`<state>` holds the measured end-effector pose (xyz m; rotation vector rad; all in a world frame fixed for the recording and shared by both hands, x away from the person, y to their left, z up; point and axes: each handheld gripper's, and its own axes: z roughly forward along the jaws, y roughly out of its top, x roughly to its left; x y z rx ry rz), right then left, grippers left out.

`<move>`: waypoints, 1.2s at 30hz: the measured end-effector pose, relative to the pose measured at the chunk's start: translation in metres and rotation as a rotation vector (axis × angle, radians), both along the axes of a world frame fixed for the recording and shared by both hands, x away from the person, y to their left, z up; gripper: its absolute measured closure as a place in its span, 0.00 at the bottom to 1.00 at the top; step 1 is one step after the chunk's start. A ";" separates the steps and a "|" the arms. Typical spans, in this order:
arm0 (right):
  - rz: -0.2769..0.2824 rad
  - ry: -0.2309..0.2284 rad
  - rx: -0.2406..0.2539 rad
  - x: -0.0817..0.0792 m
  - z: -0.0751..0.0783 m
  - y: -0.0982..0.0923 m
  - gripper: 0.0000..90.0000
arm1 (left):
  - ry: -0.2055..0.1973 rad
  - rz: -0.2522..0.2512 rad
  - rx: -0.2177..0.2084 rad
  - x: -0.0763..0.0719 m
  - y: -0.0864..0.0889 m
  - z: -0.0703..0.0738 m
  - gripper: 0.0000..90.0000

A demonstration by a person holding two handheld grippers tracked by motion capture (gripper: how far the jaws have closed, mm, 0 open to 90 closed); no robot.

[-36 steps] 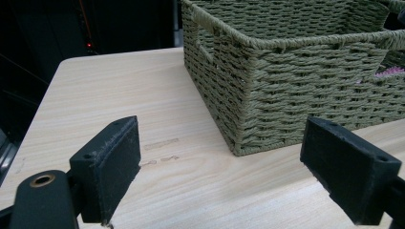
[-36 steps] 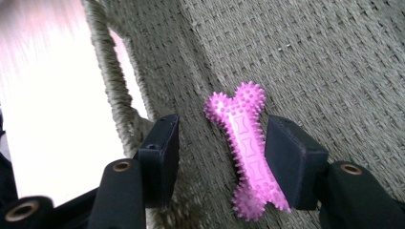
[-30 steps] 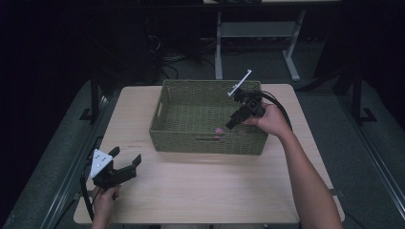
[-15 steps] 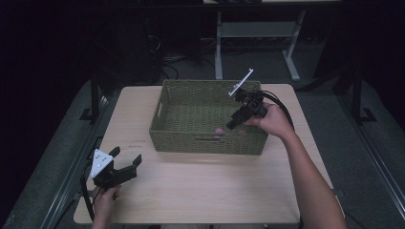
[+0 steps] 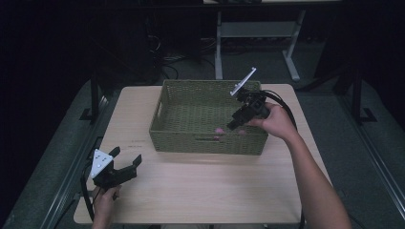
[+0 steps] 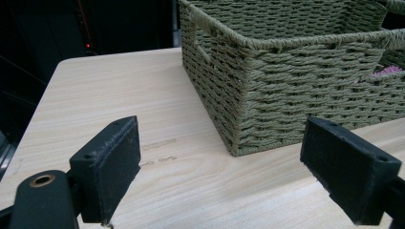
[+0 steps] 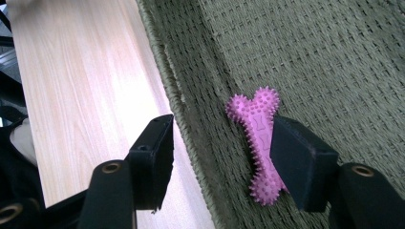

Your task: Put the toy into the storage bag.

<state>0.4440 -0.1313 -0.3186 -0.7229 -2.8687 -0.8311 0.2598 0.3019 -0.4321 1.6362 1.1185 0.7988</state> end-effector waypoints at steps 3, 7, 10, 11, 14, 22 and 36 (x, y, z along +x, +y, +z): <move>0.002 0.000 0.001 -0.002 0.001 0.000 0.44 | -0.001 -0.001 0.001 0.000 0.000 0.000 0.14; 0.008 -0.007 0.013 -0.007 0.005 -0.001 0.44 | -0.001 -0.002 0.000 0.000 -0.001 0.000 0.14; 0.005 -0.008 0.015 -0.010 0.006 -0.002 0.44 | 0.000 -0.002 0.001 0.000 -0.001 0.000 0.14; 0.005 -0.008 0.015 -0.010 0.006 -0.002 0.44 | 0.000 -0.003 0.000 0.000 -0.001 0.000 0.14; 0.007 -0.008 0.019 -0.013 0.005 -0.005 0.44 | 0.000 -0.004 0.001 0.000 -0.001 0.000 0.14; 0.006 -0.007 0.033 -0.022 0.003 -0.009 0.44 | 0.002 0.000 0.000 0.000 0.000 0.000 0.14; 0.018 -0.020 0.031 -0.039 0.003 -0.013 0.44 | 0.002 -0.003 0.004 0.000 -0.001 0.000 0.14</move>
